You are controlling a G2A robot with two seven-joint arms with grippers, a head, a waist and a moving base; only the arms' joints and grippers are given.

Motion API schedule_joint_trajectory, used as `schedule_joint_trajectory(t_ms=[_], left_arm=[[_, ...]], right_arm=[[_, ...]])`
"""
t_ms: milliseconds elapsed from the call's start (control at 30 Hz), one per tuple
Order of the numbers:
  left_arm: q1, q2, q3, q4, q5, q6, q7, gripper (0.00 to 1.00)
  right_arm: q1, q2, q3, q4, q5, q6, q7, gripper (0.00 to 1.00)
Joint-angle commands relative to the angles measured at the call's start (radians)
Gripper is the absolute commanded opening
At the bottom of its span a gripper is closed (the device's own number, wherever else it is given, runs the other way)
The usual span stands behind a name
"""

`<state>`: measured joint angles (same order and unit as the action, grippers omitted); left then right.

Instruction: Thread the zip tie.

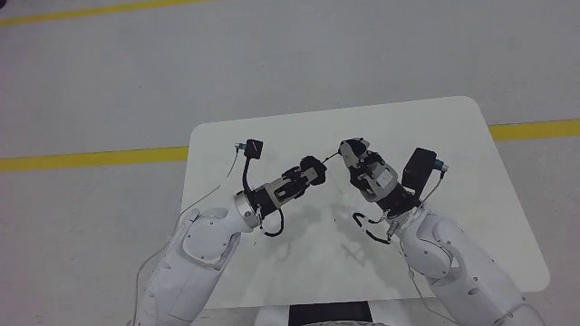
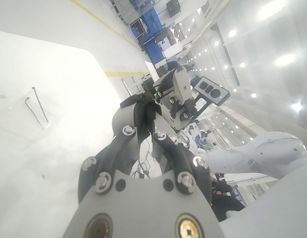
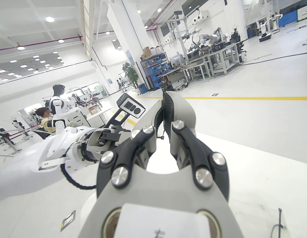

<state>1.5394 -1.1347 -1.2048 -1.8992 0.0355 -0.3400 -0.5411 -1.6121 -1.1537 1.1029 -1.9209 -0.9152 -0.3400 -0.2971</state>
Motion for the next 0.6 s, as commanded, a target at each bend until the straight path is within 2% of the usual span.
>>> schedule_joint_trajectory(t_ms=[0,567], left_arm=[[0.000,0.000,0.000,0.000,0.000,0.000,0.000,0.00],[0.000,0.000,0.000,0.000,0.000,0.000,0.000,0.00]], right_arm=[[0.002,0.000,-0.003,0.002,0.000,0.000,0.000,0.00],[0.008,0.001,-0.007,0.011,-0.003,0.000,0.003,0.00]])
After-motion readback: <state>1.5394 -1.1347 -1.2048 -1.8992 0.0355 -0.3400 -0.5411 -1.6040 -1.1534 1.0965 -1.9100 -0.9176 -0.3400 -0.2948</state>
